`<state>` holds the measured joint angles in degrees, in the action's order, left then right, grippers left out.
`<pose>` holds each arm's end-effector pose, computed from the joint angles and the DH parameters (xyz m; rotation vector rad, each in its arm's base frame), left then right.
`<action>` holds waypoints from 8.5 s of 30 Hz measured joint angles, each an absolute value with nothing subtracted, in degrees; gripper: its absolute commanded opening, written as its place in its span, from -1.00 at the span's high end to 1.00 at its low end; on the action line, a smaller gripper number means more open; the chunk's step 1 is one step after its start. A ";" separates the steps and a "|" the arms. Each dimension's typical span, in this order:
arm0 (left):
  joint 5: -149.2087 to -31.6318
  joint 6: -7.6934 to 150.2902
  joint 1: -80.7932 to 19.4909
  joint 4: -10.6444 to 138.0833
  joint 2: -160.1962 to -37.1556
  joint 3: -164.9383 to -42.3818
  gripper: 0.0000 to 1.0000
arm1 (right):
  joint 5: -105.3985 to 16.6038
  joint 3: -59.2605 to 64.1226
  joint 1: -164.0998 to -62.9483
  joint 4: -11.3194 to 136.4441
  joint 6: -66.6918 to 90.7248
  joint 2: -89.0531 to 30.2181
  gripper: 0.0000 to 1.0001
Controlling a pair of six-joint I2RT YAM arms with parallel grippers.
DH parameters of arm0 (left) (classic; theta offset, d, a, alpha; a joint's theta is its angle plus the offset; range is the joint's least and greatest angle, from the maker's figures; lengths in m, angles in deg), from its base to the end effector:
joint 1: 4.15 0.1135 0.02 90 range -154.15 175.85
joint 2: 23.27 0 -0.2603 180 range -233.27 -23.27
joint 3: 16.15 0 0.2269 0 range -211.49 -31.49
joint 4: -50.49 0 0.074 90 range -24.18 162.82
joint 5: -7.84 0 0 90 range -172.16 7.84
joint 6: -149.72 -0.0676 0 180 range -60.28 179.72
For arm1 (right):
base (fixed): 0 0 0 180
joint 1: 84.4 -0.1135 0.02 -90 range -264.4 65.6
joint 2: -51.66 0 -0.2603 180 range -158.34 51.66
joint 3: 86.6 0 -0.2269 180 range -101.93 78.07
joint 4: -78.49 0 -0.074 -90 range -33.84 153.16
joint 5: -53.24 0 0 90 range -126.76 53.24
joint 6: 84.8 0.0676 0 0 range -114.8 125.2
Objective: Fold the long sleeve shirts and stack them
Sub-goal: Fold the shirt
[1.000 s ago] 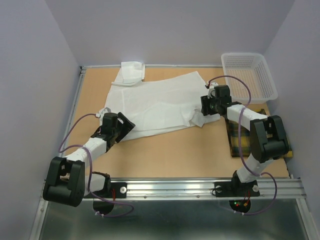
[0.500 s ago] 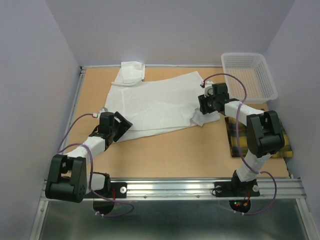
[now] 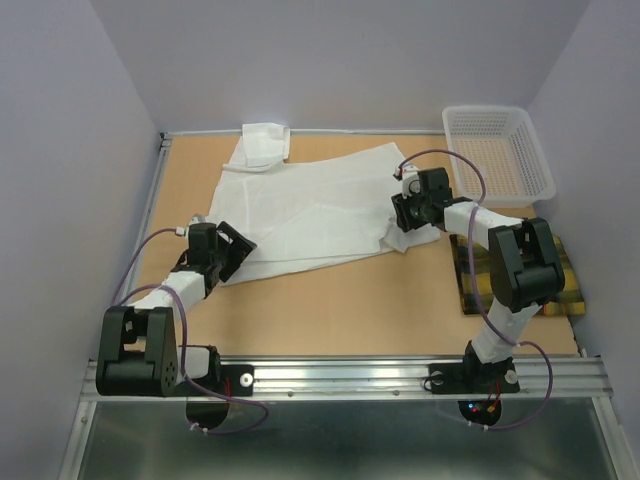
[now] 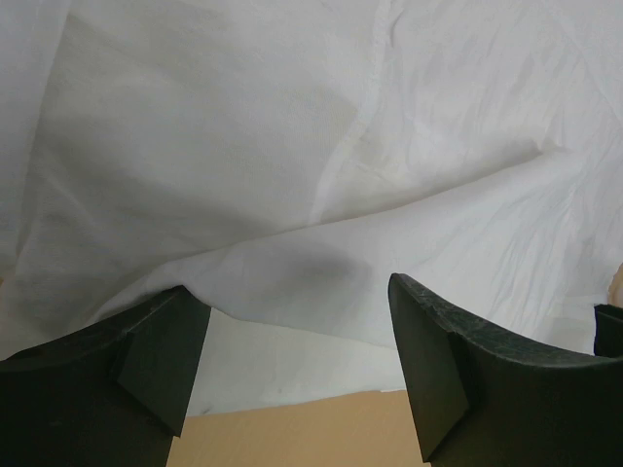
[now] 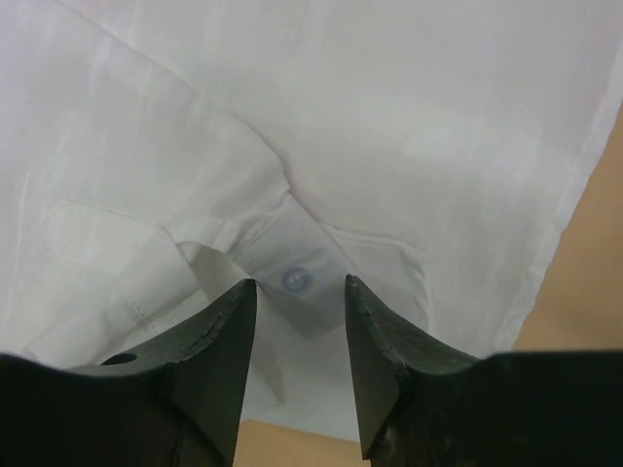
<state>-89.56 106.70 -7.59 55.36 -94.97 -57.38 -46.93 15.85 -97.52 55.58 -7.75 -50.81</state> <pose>0.2479 -0.0236 0.1640 -0.7657 2.1203 -0.6278 0.3638 0.0970 0.1679 -0.6210 2.3175 0.2147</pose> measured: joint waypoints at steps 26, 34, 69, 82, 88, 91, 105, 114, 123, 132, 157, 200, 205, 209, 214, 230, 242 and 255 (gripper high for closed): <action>-93.78 106.04 -1.96 54.95 -97.20 -58.54 -0.68 | -33.27 12.09 -101.46 54.14 -15.62 -52.10 0.98; -95.28 106.04 -0.21 54.69 -97.79 -58.65 -0.68 | -30.32 10.21 -101.74 53.66 -18.17 -52.10 0.99; -95.00 105.72 1.21 54.69 -98.10 -58.89 -0.68 | -14.54 3.96 -108.08 50.21 -19.75 -53.59 -0.44; -94.37 104.89 1.24 55.43 -97.66 -58.95 -0.68 | -35.41 16.29 -98.18 50.78 21.54 -41.22 0.02; -94.23 104.69 1.50 55.43 -97.66 -58.98 -0.68 | -41.36 23.56 -97.57 55.21 31.53 -42.27 0.07; -94.15 104.65 1.59 55.43 -97.66 -58.98 -0.68 | -41.69 25.93 -97.48 57.27 34.39 -42.77 0.07; -94.13 104.49 1.59 55.43 -97.66 -59.00 -0.68 | -38.38 29.86 -97.11 60.20 37.93 -41.46 0.01; -94.13 104.36 1.59 55.43 -97.66 -59.00 -0.68 | -38.71 29.86 -97.11 62.40 38.50 -42.05 0.09; -93.91 104.30 1.63 55.43 -97.64 -59.00 -0.68 | -38.76 29.86 -97.11 64.44 38.81 -44.63 0.91; -93.60 104.30 2.07 56.00 -97.29 -59.00 -0.68 | -33.71 29.75 -97.00 63.69 30.39 -41.48 0.99; -93.49 104.41 2.74 57.86 -96.24 -59.04 -0.72 | -31.54 22.47 -94.86 55.63 19.53 -44.69 -0.04; -92.57 104.91 2.74 64.59 -90.73 -59.72 -0.58 | -61.25 6.93 -119.97 81.16 47.05 -58.22 -0.88; -92.55 107.75 2.85 62.86 -90.49 -55.50 -0.53 | -61.77 9.14 -120.23 83.30 47.88 -59.80 -0.88; -91.79 109.43 3.09 63.15 -88.59 -54.19 -0.49 | -61.79 10.65 -120.23 83.36 47.92 -59.80 -0.88; -88.79 110.15 3.12 71.28 -81.84 -53.60 -0.47 | -62.12 10.65 -120.23 83.82 47.92 -59.80 -0.88; -99.04 106.98 1.06 63.28 -86.75 -62.32 0.00 | -61.79 2.58 -123.40 89.64 55.96 -68.98 -0.89; -102.08 109.34 0.03 52.22 -98.93 -57.62 0.20 | -61.42 -4.00 -124.71 91.50 61.14 -75.29 -0.89; -100.51 111.33 0.03 50.18 -99.54 -54.30 0.20 | -63.65 -12.35 -129.87 91.47 63.48 -82.37 -0.90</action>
